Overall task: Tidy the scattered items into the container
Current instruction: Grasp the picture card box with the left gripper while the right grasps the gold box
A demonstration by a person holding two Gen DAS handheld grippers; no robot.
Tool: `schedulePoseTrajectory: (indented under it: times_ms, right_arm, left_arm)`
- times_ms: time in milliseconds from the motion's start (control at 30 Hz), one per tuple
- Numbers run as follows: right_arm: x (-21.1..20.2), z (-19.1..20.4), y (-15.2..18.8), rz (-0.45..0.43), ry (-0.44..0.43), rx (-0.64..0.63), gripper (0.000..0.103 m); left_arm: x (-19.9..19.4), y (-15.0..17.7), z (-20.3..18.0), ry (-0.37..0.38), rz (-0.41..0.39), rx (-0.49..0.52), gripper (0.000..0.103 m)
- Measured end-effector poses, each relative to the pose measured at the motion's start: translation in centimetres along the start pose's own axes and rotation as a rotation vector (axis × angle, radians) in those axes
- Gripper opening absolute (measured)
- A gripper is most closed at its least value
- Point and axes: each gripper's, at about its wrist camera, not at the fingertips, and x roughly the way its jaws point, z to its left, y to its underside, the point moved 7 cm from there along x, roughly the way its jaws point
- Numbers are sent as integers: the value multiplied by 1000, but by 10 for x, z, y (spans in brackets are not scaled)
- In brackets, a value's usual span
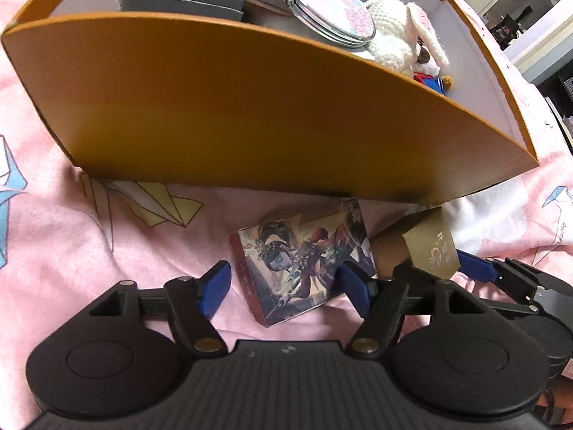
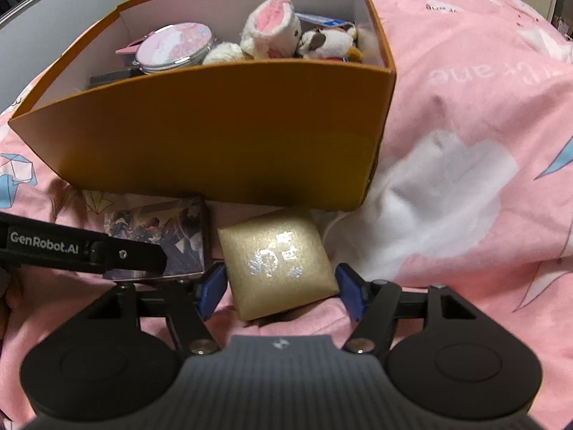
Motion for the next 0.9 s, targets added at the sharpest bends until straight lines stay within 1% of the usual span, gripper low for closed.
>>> schedulePoseTrajectory:
  times_ms: [300,467,500,533,600,633,700,733,800,900]
  right_arm:
    - [1,1,1,-3,3,-7,68]
    - [0,2,1,-3,5,-10,68]
    - [0,1,1,-3,5,-9,68]
    - [0,1,1,-3,5,-8,68]
    - [0,1,1,-3,4,-8,68]
    - [-1,1,1,-3,4,-6,68]
    - [-1,0,1,-3,2,-1,68]
    - [-1,0,1,-3,2,1,68]
    - [-1,0,1,-4,1,4,68]
    - [-3,-1,2,-11,1,15,68]
  left_arm:
    - [8,-3,1,41,-2,-12,90]
    - [11,-4,4,61,-14,-32,91]
    - [11,-4,4,60,-16,-31,90]
    - [10,-4,4,59,-19,-30,88]
    - [6,-3,6,60,-32,-40,76]
    - [4,-3,6,60,-39,-43,74]
    - [-1,-2,7,63,-51,-44,64]
    - [-3,-1,7,65,-57,-45,61]
    - [-11,2,5,72,-71,-36,51]
    - [-23,1,-2,77,-93,-1,43]
